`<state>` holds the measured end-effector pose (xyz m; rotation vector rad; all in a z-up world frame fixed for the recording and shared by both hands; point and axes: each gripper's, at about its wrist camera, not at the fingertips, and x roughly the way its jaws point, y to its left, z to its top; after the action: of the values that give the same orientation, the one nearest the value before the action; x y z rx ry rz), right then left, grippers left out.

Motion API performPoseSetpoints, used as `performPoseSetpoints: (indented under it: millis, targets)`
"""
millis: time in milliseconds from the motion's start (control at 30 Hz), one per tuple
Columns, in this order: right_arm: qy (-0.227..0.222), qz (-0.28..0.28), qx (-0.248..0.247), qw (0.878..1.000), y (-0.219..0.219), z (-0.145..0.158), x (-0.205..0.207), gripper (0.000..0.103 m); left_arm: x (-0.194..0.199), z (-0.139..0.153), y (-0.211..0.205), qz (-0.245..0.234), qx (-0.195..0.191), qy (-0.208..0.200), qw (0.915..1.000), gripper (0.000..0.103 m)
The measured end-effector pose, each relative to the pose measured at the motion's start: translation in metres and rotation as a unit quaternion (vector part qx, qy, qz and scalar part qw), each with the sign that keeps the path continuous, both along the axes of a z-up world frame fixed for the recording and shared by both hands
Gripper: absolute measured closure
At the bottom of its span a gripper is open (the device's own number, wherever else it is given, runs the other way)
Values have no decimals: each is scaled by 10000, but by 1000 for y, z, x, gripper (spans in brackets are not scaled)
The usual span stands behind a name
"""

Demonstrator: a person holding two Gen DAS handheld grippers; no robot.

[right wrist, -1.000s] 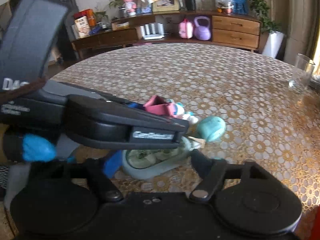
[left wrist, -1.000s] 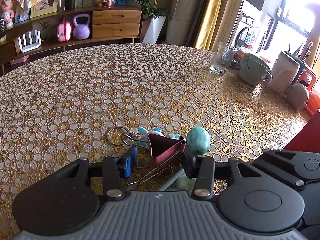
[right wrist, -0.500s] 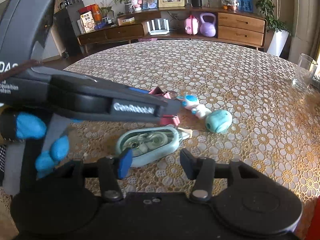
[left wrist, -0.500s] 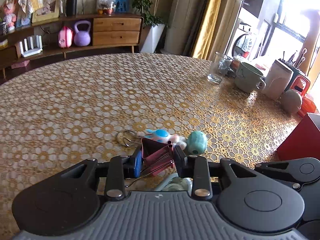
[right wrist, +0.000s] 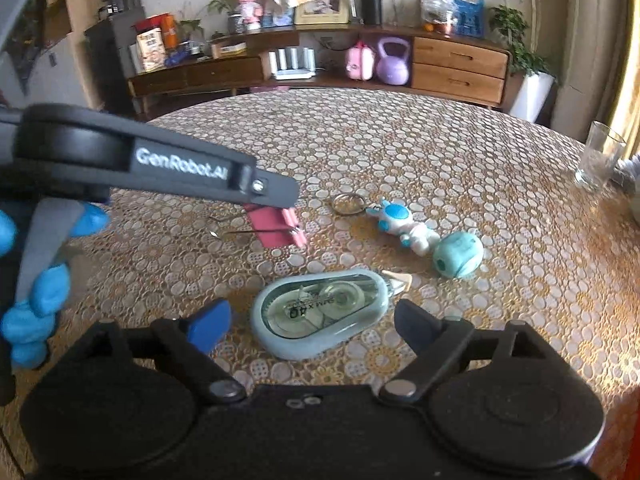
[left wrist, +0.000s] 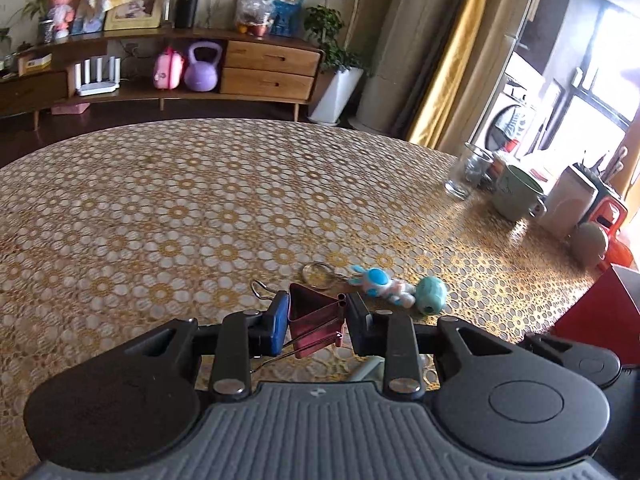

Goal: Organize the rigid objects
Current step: 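Grasp the pale blue tape dispenser with the right tool while the left tool holds the clip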

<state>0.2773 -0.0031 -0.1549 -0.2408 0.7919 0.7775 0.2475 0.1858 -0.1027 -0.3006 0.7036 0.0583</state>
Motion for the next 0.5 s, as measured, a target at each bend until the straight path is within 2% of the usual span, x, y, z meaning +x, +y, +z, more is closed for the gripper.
performPoseSetpoints:
  millis: [167, 333, 400, 500]
  targets:
    - [-119, -308, -268, 9991, 12, -8, -2, 14, -3, -1, 10, 130, -28, 37, 9999, 73]
    - [-111, -474, -269, 9985, 15, -14, -1, 14, -3, -2, 14, 172, -35, 39, 9998, 73]
    - [-215, -505, -316, 9980, 15, -15, -2, 24, -3, -3, 14, 174, -39, 50, 9998, 73]
    - [-202, -506, -298, 9981, 12, -15, -2, 24, -5, -4, 17, 173, -30, 58, 9998, 73]
